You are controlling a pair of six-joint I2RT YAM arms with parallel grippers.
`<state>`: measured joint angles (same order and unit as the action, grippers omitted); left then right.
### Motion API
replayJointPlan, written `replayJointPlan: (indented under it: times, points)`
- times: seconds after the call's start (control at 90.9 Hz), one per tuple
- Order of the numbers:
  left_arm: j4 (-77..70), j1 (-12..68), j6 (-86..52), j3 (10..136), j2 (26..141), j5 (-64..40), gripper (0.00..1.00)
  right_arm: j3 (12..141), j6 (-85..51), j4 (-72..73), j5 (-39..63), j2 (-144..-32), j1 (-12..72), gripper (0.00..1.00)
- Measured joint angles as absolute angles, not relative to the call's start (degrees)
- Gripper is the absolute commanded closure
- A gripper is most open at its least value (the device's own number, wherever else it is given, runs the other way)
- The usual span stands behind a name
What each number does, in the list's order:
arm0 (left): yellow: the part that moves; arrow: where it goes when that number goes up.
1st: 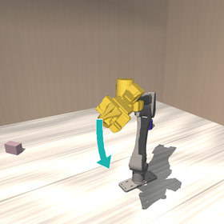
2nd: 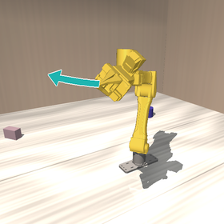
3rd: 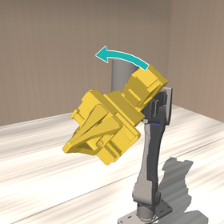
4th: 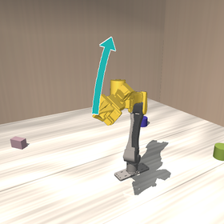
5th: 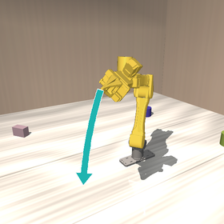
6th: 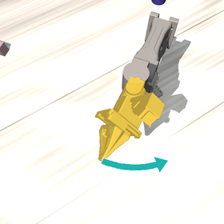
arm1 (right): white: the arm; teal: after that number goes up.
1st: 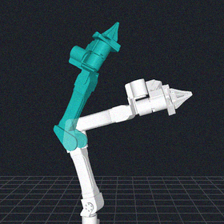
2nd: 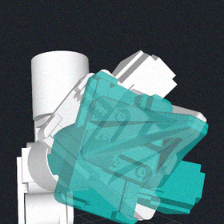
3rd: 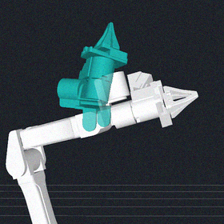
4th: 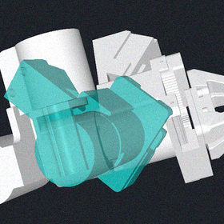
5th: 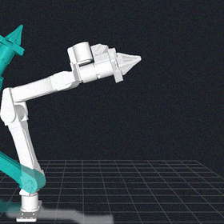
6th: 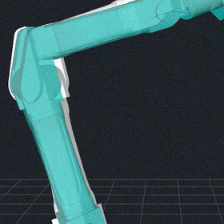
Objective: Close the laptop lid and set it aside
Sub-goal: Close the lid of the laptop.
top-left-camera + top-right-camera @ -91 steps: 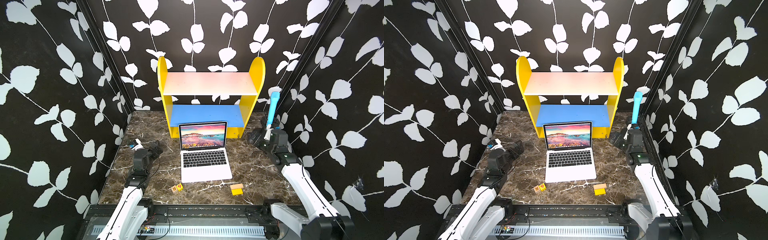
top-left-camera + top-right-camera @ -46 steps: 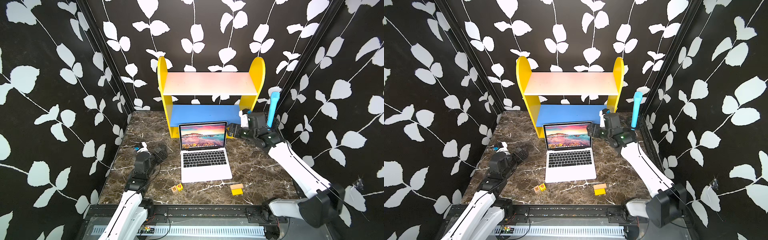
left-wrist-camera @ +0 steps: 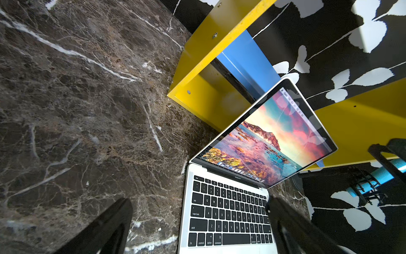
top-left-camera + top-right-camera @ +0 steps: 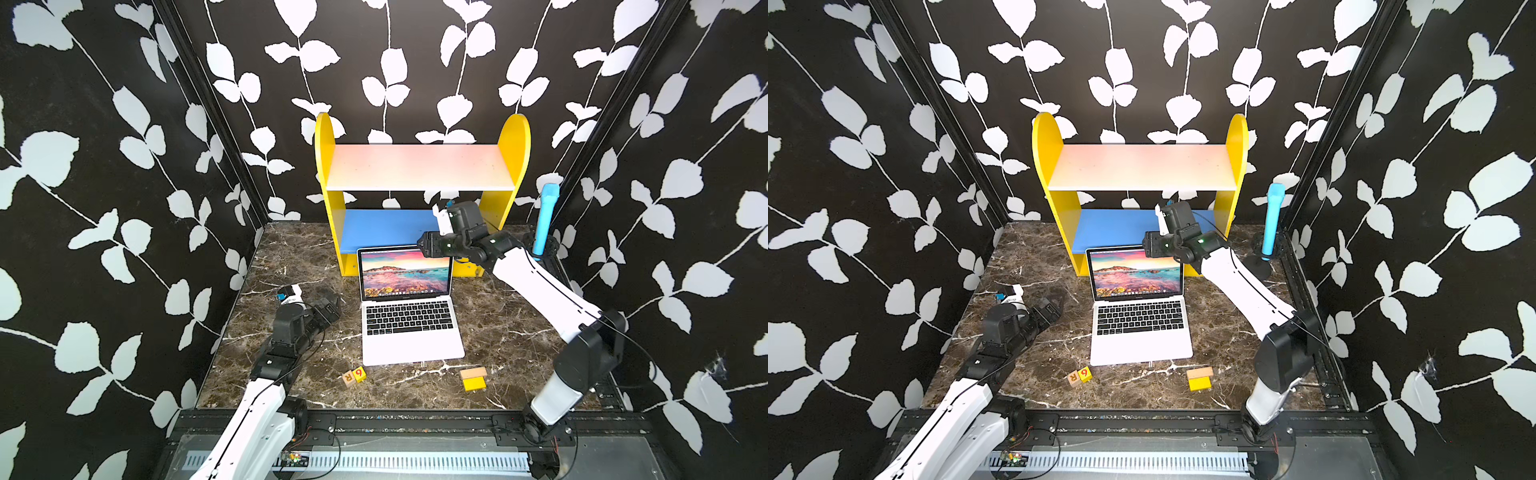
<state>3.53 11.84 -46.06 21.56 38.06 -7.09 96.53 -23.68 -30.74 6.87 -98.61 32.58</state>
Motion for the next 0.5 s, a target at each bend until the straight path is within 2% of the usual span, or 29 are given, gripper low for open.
replayJointPlan:
  times: [0.132, 0.495]
  points:
    - [3.6, 11.9, -46.0, 21.6, 37.9, -7.9, 0.03, 98.4, -23.6, -30.7, 7.5, -101.2, 32.9, 0.54]
    - [4.6, 11.9, -45.8, 21.6, 36.7, -8.8, 0.03, 102.1, -24.1, -29.8, 8.6, -105.5, 32.9, 0.69]
